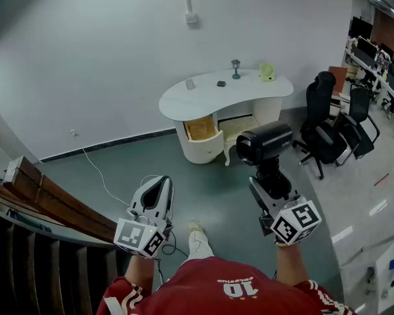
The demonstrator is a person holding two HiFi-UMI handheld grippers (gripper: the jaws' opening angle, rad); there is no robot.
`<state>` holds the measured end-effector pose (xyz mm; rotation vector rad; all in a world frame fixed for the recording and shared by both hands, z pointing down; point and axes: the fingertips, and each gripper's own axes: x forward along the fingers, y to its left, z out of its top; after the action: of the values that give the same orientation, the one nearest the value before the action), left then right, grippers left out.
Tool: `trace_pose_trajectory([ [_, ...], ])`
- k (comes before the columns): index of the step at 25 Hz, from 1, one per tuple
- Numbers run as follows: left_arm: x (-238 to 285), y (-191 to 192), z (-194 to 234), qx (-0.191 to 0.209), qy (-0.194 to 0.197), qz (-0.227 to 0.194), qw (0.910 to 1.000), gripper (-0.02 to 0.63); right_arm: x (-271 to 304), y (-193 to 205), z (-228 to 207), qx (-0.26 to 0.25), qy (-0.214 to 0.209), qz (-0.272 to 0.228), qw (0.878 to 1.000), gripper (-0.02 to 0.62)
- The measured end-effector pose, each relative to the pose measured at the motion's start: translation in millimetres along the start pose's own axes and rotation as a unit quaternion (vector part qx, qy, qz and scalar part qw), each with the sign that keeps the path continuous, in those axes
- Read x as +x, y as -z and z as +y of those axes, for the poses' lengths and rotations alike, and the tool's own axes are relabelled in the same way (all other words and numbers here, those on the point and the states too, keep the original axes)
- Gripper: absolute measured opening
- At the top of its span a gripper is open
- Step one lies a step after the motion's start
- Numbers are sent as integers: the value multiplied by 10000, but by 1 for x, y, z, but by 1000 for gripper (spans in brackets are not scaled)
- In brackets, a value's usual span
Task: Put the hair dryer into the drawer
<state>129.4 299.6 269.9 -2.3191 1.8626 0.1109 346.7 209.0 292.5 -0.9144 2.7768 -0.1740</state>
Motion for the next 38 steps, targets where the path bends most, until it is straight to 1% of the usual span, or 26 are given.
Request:
trace_pose_trajectory([
  [2,1,-1,-1,-42,54,-11,10000,3,-1,-1,-2,0,60,-9,10000,281],
  [4,3,0,-5,-6,195,30,9998,3,-2,0,-4,8,114,-4,9999,281],
  [7,8,3,-18,219,600,159,9978,3,-2,1,-7,8,167,20,9999,281],
  [9,10,3,-23,340,696,164,9969,3,-2,0,-7,-30,182,27,9998,281],
  [10,12,4,-23,328,675,151,9971,3,-2,0,-7,-61,184,32,9998,281],
  [15,12,6,-15,8,442,59,9990,3,1,3,-7,-92,159,103,9998,281],
  [22,6,7,3,-66,214,7,9997,3,13,7,-2,-131,55,173,9997,281],
  [25,6,7,10,-91,181,12,9998,3,19,5,0,-272,72,141,9995,282],
  [31,17,15,42,-202,141,33,9997,3,53,7,3,-402,86,135,9991,282],
  [38,54,31,80,-272,152,7,9995,3,101,1,-11,-361,-76,-116,9993,282],
])
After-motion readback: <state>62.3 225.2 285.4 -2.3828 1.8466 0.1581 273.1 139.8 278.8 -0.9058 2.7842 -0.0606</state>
